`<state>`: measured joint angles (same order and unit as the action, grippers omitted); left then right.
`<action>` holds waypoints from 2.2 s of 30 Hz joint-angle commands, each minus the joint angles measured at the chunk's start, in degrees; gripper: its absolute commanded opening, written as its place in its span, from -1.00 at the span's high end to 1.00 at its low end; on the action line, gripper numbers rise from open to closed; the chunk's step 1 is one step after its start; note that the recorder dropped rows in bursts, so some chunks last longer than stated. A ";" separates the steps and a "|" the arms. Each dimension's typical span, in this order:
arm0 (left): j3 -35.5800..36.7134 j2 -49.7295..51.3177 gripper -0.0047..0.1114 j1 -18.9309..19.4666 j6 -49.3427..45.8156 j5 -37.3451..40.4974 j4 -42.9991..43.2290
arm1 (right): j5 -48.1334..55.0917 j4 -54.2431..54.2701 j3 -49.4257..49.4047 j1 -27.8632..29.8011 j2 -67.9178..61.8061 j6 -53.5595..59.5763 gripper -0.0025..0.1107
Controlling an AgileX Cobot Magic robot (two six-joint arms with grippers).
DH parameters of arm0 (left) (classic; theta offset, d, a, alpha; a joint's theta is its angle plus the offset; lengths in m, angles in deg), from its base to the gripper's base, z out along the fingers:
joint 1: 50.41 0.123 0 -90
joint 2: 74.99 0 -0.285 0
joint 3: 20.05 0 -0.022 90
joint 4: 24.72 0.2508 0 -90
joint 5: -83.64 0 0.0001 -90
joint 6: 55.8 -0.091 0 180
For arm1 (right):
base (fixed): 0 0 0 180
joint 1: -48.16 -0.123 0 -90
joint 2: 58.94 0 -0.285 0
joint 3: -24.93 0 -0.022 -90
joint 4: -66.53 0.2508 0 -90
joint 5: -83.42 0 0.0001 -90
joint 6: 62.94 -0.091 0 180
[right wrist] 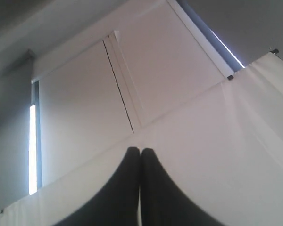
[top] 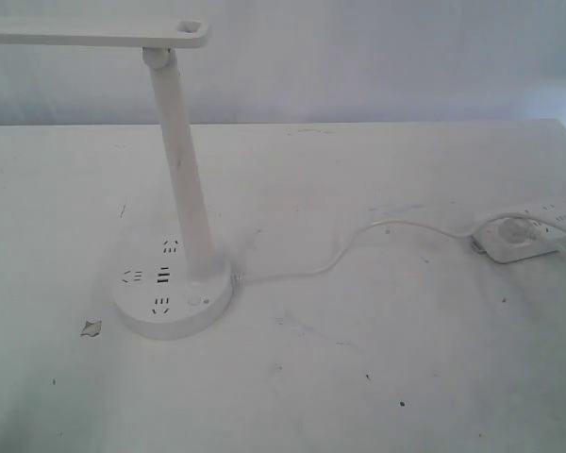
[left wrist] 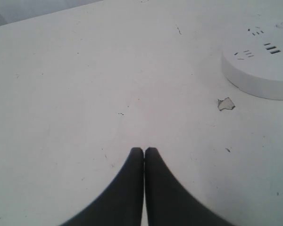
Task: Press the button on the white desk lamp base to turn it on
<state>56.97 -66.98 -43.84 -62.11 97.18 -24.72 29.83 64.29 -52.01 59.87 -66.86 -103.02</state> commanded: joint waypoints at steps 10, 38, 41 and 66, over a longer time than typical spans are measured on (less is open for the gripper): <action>0.19 -0.22 0.92 0.15 0.06 -0.09 -0.33 | -1.96 13.65 3.89 0.32 0.13 -2.22 0.96; 0.19 -0.22 0.92 0.15 0.06 -0.09 -0.33 | -16.37 -80.00 40.98 -0.36 -57.56 -48.57 0.96; 0.19 -0.22 0.92 0.15 0.06 -0.09 -0.33 | -16.37 -87.61 40.98 -2.02 -59.67 -48.43 0.96; 0.19 -0.22 0.92 0.15 0.06 -0.09 -0.33 | 19.29 -59.13 39.19 -44.85 -91.94 -4.35 0.22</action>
<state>56.97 -66.98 -43.84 -62.11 97.18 -24.72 50.65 -6.84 -13.54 15.90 -157.75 -114.64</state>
